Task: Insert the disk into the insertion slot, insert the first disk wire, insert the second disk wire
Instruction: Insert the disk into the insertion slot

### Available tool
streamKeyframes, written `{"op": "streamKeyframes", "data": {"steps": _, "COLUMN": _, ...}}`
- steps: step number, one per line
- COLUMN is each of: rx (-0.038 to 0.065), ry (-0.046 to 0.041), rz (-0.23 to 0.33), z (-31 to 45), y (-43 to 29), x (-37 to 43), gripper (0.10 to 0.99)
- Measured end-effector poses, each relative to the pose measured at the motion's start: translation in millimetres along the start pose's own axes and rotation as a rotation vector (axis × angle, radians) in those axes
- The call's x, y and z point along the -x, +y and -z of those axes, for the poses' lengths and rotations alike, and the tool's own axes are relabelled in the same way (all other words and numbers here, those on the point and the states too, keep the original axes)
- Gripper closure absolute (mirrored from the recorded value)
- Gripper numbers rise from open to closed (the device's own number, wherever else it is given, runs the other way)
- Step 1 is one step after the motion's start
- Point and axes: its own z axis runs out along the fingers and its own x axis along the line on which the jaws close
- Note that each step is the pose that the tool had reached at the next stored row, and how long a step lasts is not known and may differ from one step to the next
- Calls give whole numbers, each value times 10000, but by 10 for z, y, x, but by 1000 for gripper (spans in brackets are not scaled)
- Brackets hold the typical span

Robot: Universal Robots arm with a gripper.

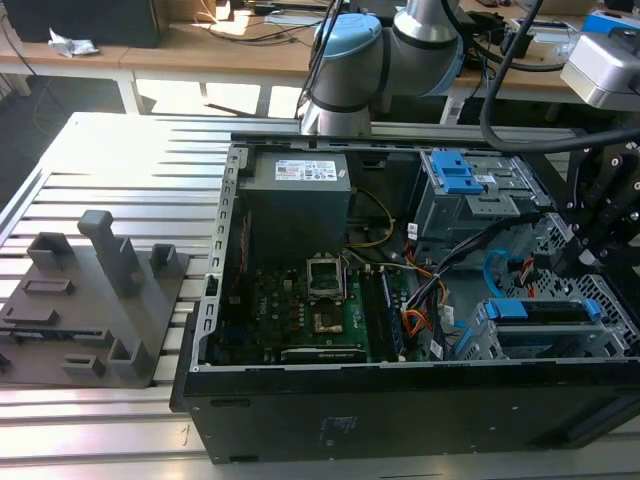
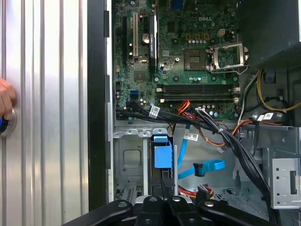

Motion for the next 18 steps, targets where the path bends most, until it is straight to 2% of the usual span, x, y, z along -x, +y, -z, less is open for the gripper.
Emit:
{"op": "streamKeyframes", "data": {"steps": 7, "rx": 2, "ry": 1, "rz": -1, "z": -2, "y": -20, "x": 0, "gripper": 980}}
{"op": "streamKeyframes", "data": {"steps": 18, "rx": 2, "ry": -1, "rz": -1, "z": -103, "y": -25, "x": 1, "gripper": 980}}
